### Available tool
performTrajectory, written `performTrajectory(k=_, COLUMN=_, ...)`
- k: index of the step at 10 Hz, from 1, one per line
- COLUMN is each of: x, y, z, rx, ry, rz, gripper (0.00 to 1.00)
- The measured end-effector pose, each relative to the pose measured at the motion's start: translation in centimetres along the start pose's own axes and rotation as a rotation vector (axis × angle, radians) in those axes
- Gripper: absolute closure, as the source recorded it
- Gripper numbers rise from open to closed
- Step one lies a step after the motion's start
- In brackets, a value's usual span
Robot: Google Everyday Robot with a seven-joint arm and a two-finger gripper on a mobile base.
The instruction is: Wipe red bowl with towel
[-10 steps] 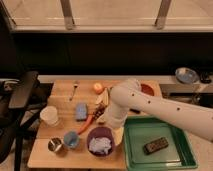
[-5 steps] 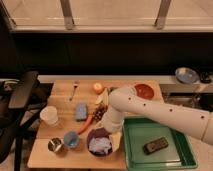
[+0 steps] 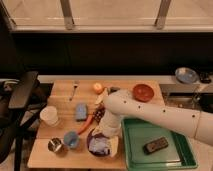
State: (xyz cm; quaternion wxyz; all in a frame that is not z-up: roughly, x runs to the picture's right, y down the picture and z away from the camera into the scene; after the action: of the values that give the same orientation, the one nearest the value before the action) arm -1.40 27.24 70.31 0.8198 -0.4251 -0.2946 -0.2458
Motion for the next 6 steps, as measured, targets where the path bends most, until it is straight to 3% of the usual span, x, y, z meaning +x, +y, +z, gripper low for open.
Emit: performTrajectory(k=6, x=-0.9, y=-1.6, z=1.3, rx=-0.029, ry=0.006, rz=-0.020, gripper=0.20)
